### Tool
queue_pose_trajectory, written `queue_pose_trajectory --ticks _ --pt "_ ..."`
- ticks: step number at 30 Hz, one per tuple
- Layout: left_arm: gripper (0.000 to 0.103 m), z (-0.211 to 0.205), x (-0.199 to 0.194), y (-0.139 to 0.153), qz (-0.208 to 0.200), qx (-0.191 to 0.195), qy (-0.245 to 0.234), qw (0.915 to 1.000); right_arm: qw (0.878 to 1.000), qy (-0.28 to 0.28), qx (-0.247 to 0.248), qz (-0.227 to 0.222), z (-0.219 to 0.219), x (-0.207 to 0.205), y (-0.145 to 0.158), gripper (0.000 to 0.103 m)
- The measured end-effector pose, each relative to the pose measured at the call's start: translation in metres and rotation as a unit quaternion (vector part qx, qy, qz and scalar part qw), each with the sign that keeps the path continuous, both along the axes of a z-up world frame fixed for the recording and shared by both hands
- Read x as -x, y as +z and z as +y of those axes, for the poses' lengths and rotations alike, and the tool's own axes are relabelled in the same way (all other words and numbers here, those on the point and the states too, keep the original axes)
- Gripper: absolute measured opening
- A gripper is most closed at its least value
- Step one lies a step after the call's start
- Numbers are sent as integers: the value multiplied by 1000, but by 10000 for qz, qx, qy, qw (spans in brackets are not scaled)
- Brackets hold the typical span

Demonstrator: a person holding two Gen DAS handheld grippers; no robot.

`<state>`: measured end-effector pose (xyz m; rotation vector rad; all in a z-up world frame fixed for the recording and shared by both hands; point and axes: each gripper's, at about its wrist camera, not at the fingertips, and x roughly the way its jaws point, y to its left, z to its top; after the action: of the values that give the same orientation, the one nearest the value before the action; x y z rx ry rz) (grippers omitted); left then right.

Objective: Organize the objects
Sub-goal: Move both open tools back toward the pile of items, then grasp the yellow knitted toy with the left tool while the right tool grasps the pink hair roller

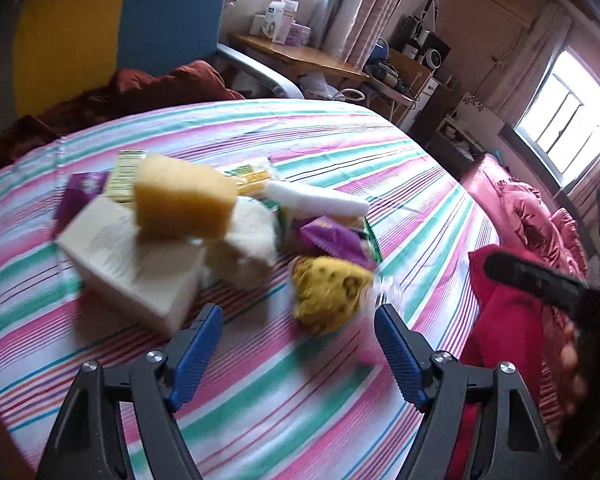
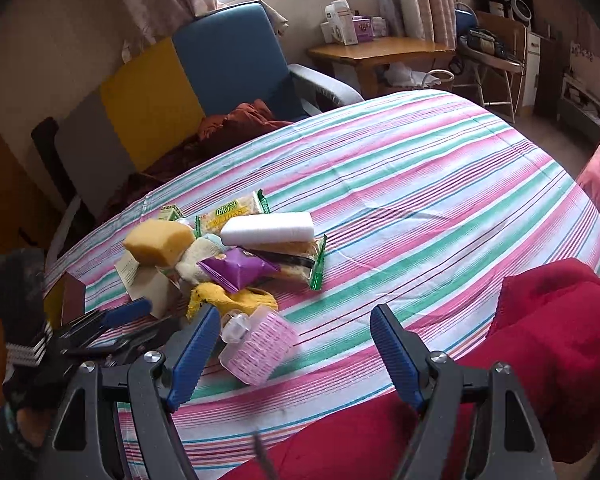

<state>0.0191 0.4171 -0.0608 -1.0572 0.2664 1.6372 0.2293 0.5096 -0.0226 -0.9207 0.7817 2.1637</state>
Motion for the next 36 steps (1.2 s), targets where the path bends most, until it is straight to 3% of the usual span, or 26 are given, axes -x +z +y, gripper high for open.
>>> queue_pose_trajectory --ticks 9,11,12,15,19,24,31,36 --pt "77 51 5 -31 -581 85 -159 9981 9999 43 12 -111 -2 5 -14 79" --pt "54 55 6 -35 -775 83 -213 9967 9997 108 -32 -195 -3 7 -15 79" --pt "48 55 5 -36 -795 87 -230 9965 9997 136 -36 -223 -4 8 -16 79" --pt "40 41 9 -36 -841 28 -187 9963 9991 331 -23 -280 -6 13 -16 79" --pt "40 7 15 -33 -849 -16 32 9964 9940 977 23 -487 -18 31 -18 79" --pt "40 -44 17 -32 -608 68 323 9976 9773 1876 -24 -986 -43 63 -23 79" --pt "40 -109 13 -31 -250 106 632 9976 9604 2360 81 -1477 -59 93 -33 79" --pt "40 -133 13 -33 -228 97 786 9966 9434 2827 121 -1730 -80 109 -40 79"
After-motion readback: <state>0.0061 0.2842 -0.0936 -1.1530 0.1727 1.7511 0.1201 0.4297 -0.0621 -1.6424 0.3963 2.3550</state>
